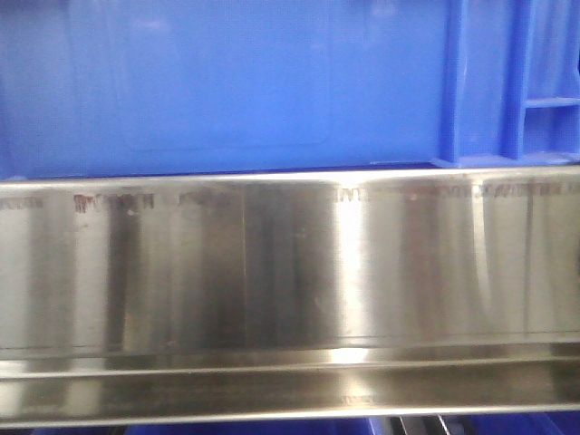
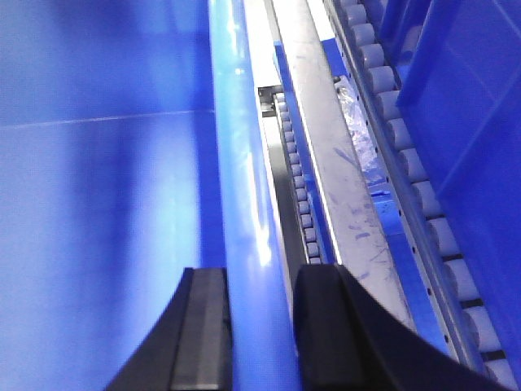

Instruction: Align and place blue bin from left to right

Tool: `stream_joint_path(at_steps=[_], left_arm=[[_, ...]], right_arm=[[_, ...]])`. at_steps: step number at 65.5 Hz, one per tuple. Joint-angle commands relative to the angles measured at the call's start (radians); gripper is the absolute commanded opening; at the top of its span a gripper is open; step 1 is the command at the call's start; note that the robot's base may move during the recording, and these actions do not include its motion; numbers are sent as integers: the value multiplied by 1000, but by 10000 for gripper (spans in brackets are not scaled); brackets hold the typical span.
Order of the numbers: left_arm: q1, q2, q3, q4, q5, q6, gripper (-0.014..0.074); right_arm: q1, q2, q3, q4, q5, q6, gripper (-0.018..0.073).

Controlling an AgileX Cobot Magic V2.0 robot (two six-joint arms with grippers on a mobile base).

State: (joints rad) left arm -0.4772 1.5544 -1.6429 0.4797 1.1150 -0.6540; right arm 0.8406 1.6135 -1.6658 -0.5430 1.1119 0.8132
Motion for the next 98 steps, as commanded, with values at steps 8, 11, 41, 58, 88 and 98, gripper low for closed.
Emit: stream_joint_path(at_steps=[8, 11, 41, 58, 88, 98], left_arm=[[-18, -11, -13, -53, -99, -10, 249], [-18, -11, -13, -53, -98, -10, 326], [-18, -21, -89, -52, -43, -10, 483], [-18, -21, -196, -42, 1, -9, -69], [-18, -69, -198, -158, -5, 52, -111], [-47, -120, -158, -123, -71, 52, -111]], right_arm=[[17, -13, -19, 3, -122, 7, 329], [17, -18, -19, 3, -117, 7, 400], [17, -98, -19, -12, -99, -6, 304], [17, -138, -19, -14, -112, -100, -3], [19, -241, -19, -20, -132, -100, -78], [23, -281, -3, -20, -126, -181, -78]])
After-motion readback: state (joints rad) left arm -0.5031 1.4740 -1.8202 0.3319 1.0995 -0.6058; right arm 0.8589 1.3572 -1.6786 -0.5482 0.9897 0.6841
